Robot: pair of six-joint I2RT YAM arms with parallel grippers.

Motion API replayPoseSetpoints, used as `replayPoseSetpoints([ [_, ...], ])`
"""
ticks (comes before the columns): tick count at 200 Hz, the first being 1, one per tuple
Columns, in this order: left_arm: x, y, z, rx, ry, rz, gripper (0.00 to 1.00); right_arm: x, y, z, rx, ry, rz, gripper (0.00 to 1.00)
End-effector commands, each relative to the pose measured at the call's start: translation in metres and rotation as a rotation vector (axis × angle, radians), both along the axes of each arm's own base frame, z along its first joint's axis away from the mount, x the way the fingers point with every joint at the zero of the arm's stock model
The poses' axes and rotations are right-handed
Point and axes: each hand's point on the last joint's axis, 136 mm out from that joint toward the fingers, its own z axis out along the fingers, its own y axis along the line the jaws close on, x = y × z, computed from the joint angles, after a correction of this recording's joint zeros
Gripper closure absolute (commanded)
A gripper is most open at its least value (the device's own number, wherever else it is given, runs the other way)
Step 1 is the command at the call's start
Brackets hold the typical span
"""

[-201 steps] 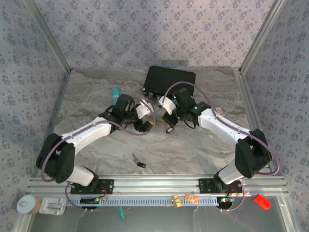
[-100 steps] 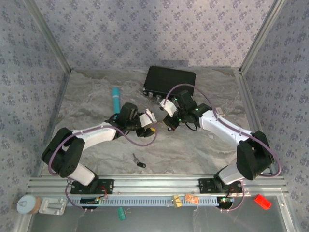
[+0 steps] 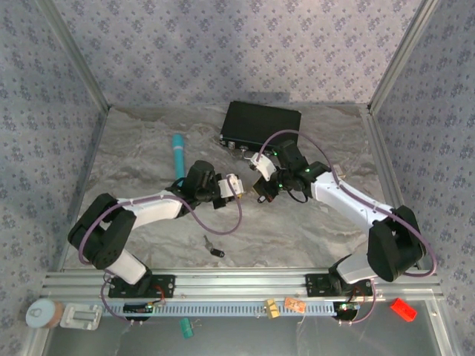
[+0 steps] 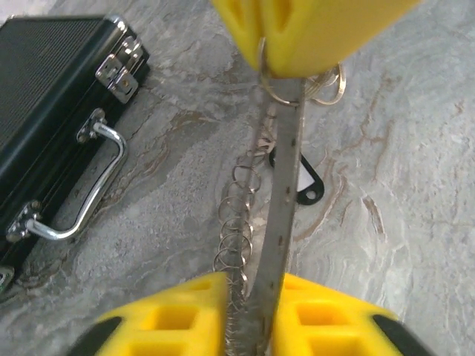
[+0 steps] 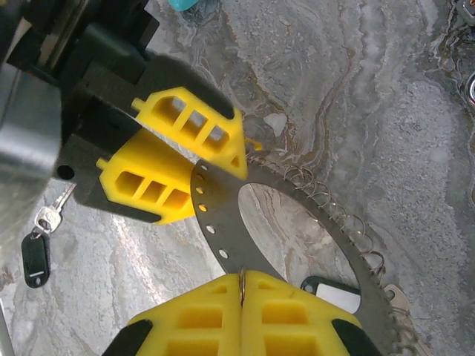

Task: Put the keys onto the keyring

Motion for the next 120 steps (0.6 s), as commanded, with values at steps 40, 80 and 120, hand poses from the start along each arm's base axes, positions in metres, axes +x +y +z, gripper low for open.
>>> replayPoseSetpoints([
  [40,0.006,-0.004,0.024,-0.029,-0.151,0.111,1.0,0.028,-0.001,0.025,0.121,0.027,-0.27,1.0],
  [80,-0.006,-0.01,0.041,-0.105,-0.101,0.154,1.0,0.037,0.003,0.029,0.165,0.007,-0.358,1.0],
  [120,-0.008,-0.006,0.051,-0.164,0.007,0.233,1.0,0.035,0.001,0.018,0.117,0.004,-0.373,1.0],
])
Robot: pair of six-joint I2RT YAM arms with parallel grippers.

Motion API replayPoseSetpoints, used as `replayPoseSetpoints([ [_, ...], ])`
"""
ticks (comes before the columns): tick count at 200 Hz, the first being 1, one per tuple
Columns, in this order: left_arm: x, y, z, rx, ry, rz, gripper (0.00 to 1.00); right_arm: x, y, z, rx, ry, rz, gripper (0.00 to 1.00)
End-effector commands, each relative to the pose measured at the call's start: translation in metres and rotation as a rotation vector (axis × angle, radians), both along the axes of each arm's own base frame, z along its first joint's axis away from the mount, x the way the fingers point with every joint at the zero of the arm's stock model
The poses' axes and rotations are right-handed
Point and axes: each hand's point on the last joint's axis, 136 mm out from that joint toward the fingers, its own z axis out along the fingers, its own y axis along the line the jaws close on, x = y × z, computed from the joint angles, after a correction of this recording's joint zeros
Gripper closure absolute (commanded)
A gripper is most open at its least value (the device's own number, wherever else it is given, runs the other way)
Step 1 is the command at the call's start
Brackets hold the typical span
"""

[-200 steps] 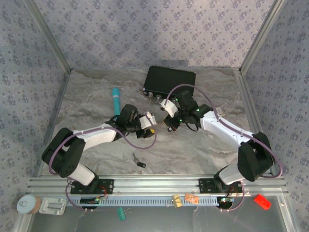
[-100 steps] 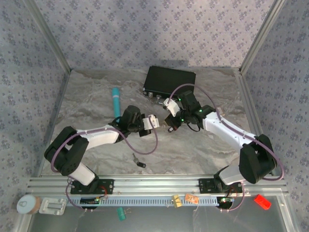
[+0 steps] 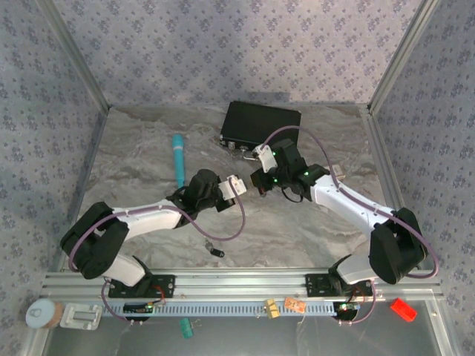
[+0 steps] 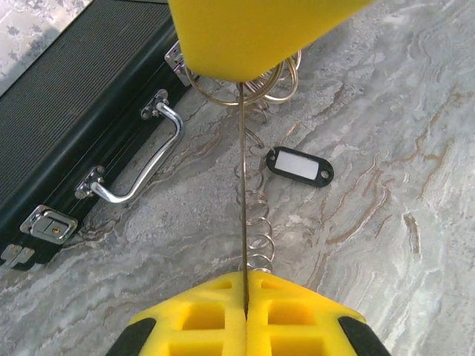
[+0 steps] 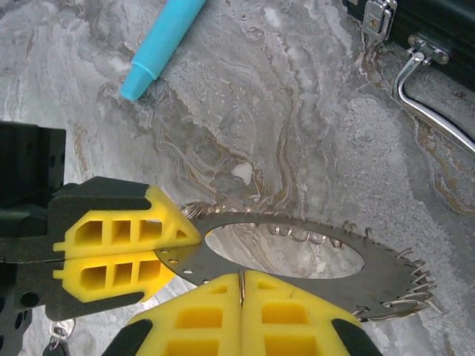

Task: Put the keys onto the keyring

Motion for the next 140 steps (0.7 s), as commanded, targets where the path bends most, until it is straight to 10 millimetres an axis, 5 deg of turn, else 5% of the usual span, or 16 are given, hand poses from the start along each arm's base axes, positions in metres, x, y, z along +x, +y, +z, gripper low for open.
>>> replayPoseSetpoints([
  [1,-0.007,-0.011,0.036,-0.138,0.026,0.011,1.0,0.009,-0.005,0.001,-0.013,-0.036,-0.066,1.0],
  [140,-0.029,-0.022,0.056,-0.233,0.172,-0.034,1.0,0.019,0.016,0.004,0.045,-0.017,-0.086,1.0],
])
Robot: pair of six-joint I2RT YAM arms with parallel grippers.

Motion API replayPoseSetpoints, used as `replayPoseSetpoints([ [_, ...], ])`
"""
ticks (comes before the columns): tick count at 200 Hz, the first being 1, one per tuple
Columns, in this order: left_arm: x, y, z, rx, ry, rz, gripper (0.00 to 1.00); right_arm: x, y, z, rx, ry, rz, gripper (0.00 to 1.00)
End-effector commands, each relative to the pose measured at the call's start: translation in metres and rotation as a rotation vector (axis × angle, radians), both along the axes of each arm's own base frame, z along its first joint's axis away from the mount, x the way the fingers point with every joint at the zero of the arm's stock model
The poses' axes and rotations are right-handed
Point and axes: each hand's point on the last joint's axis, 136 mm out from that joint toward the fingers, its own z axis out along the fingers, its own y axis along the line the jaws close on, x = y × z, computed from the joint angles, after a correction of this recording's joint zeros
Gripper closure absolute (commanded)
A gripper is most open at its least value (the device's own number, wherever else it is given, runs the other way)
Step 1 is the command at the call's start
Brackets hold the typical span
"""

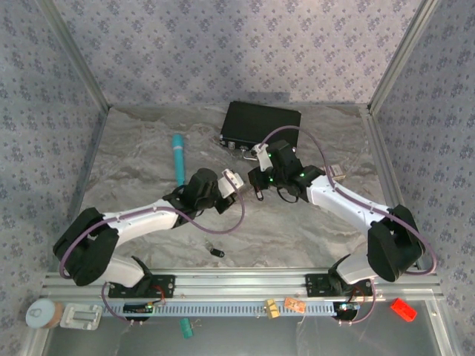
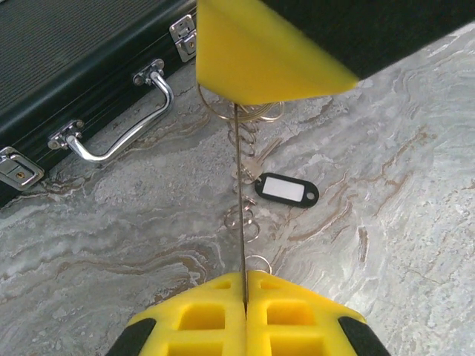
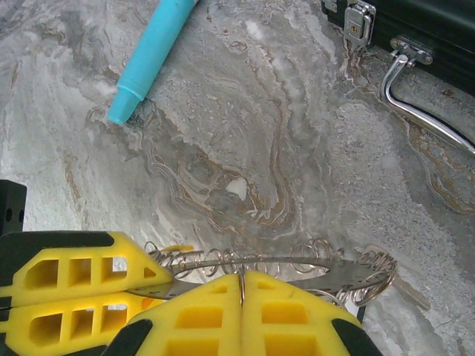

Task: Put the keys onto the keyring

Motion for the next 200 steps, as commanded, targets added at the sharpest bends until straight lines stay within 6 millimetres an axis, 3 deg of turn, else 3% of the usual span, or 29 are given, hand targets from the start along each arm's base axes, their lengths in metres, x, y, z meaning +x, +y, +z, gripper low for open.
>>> replayPoseSetpoints([
  [1,-0.017,-0.025,0.048,-0.147,-0.033,-0.125,1.0,0.01,0.009,0.006,0.017,-0.028,0.0,1.0],
  [38,-0.016,-0.017,0.047,-0.079,-0.006,-0.101,1.0,-0.011,0.009,-0.011,-0.158,-0.013,0.16,1.0],
  [59,-0.016,-0.016,0.05,-0.078,-0.015,-0.102,1.0,-0.017,0.012,-0.011,-0.129,0.021,0.206,1.0],
  [81,-0.02,-0.021,0.054,-0.105,-0.016,-0.132,1.0,-0.012,0.018,0.0,-0.058,0.017,0.19,1.0],
  [132,-0.032,-0.03,0.062,-0.199,0.023,-0.182,1.0,0.013,0.018,-0.001,-0.008,-0.065,0.057,1.0],
  [150,-0.03,-0.027,0.064,-0.205,0.021,-0.155,1.0,0.012,0.018,-0.004,-0.033,-0.068,0.074,1.0],
  [173,-0.025,-0.021,0.065,-0.191,0.004,-0.116,1.0,0.014,0.002,-0.018,-0.152,-0.063,0.053,1.0],
  [200,-0.03,-0.024,0.065,-0.219,0.027,-0.14,1.0,0.016,0.005,-0.015,-0.107,-0.069,0.04,1.0],
])
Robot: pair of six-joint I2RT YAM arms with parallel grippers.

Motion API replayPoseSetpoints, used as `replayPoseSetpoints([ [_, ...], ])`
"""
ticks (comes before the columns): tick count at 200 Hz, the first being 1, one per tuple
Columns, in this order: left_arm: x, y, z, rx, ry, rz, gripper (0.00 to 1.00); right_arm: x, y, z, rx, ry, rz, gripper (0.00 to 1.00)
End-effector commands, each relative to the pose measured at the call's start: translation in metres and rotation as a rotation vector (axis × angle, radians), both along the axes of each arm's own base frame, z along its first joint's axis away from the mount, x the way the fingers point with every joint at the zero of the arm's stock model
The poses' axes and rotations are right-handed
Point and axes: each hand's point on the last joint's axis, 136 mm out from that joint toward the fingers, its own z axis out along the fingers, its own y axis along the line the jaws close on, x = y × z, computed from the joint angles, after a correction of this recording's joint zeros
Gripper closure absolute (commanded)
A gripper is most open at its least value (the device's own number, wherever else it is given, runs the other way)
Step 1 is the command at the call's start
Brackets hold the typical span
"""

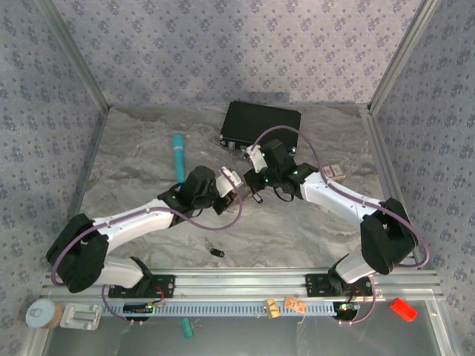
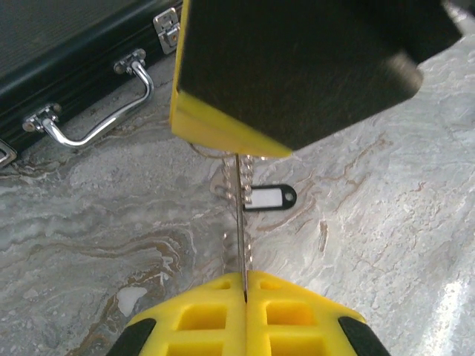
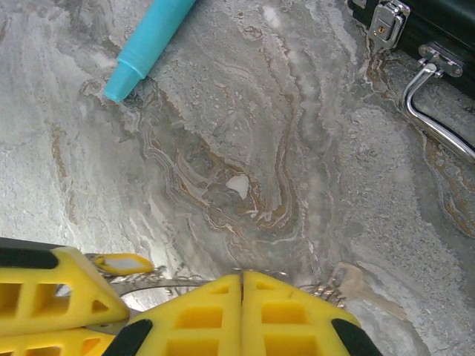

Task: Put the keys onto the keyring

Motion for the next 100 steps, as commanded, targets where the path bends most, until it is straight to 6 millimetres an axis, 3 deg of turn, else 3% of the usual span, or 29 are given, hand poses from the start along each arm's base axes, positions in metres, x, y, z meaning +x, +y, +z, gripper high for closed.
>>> replayPoseSetpoints([
  [1,-0.017,-0.026,0.05,-0.182,-0.072,-0.127,1.0,0.014,-0.005,-0.004,-0.021,-0.037,-0.047,1.0],
  [26,-0.019,-0.026,0.051,-0.205,-0.045,-0.123,1.0,0.014,0.005,0.005,0.085,-0.052,-0.045,1.0],
  [62,-0.029,-0.019,0.045,-0.215,-0.01,-0.133,0.61,0.005,0.008,0.013,0.17,-0.077,0.062,1.0],
  [86,-0.037,-0.008,0.057,-0.253,-0.009,-0.155,0.45,-0.001,0.003,0.014,0.19,-0.12,0.161,1.0],
  [100,-0.039,0.0,0.071,-0.291,-0.019,-0.169,0.43,-0.007,0.004,0.017,0.199,-0.162,0.237,1.0],
])
